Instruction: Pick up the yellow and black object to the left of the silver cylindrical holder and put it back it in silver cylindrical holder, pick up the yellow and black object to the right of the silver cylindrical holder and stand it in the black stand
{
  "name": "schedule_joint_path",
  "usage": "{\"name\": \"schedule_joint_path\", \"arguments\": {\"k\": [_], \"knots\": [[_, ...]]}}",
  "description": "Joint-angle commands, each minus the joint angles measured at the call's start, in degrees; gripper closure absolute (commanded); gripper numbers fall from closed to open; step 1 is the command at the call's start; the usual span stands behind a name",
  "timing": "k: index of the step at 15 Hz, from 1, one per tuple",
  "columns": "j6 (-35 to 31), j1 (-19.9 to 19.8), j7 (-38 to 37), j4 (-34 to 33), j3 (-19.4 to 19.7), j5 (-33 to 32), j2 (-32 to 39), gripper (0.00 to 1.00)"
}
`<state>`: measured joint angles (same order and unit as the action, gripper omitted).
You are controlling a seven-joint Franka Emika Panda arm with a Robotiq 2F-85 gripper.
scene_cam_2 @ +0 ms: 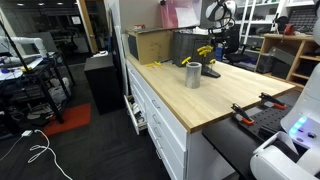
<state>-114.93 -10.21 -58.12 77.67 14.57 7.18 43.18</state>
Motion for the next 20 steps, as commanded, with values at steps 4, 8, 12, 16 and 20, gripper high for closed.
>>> {"name": "schedule_joint_path", "arguments": {"k": [4, 8, 12, 16, 20], "knots": [[-6.8, 4.6, -8.0, 8.8, 5.0, -10.0, -7.4, 0.0], [-7.4, 3.8, -2.5, 14.2, 3.5, -12.1, -14.0, 0.0], [-6.4, 2.3, 5.7, 19.9, 1.6, -10.7, -21.3, 0.0], [-8.0, 1.8, 15.8, 25.3, -0.6, -9.3, -27.0, 0.0], [-7.0, 3.1, 25.0, 27.3, -3.0, -10.2, -29.7, 0.0]]}}
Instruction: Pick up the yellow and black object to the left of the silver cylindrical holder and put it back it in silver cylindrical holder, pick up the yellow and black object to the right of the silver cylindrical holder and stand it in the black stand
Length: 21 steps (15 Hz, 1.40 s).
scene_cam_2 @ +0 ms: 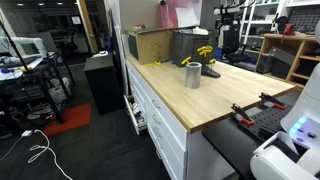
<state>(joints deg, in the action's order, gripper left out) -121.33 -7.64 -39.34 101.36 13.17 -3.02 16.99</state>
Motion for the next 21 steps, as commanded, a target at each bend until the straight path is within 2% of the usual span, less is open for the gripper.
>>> {"name": "schedule_joint_path", "arguments": {"k": [1, 7, 12, 16, 21], "knots": [[-0.3, 0.9, 8.4, 3.4, -2.3, -0.6, -3.5, 0.0], [0.8, 2.6, 21.9, 1.6, -4.4, -4.5, -2.6, 0.0], [-1.0, 1.1, 37.2, 3.9, -4.5, -8.4, -5.7, 0.0], [-0.1, -1.1, 48.0, 5.3, -5.1, -4.3, -9.0, 0.0], [7.6, -2.5, 55.4, 5.4, -4.7, 1.9, -12.6, 0.0]]}}
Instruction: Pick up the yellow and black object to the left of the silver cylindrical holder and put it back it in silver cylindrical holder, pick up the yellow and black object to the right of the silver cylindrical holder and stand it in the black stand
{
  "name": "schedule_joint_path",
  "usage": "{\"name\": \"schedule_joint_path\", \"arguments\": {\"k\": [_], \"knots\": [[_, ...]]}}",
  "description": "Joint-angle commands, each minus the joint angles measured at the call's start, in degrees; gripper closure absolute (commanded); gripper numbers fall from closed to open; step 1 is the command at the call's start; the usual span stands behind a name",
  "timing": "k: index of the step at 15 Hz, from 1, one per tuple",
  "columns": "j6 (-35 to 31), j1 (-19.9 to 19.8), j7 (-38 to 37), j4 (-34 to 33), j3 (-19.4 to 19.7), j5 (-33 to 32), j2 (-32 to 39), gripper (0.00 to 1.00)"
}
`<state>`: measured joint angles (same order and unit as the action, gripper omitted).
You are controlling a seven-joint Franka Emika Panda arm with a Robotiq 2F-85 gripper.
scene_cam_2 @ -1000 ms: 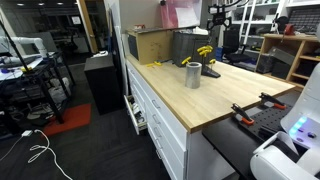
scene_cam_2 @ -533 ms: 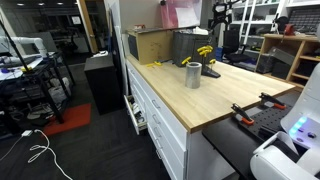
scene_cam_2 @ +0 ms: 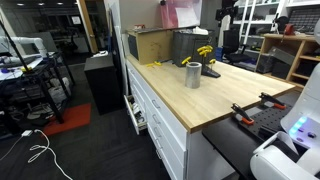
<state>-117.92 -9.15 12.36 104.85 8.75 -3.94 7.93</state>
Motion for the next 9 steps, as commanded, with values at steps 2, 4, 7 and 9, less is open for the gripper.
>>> {"name": "schedule_joint_path", "arguments": {"k": [2, 4, 7, 9], "knots": [[7.4, -1.1, 5.4, 2.2, -0.2, 4.0, -5.1, 0.0], [9.7, -0.4, 0.8, 2.5, 0.0, 1.4, -5.8, 0.0], [8.4, -0.6, 2.8, 0.3, 0.0, 2.6, -3.5, 0.0], [8.3, -0.6, 2.8, 0.3, -0.1, 2.6, -3.2, 0.0]]}}
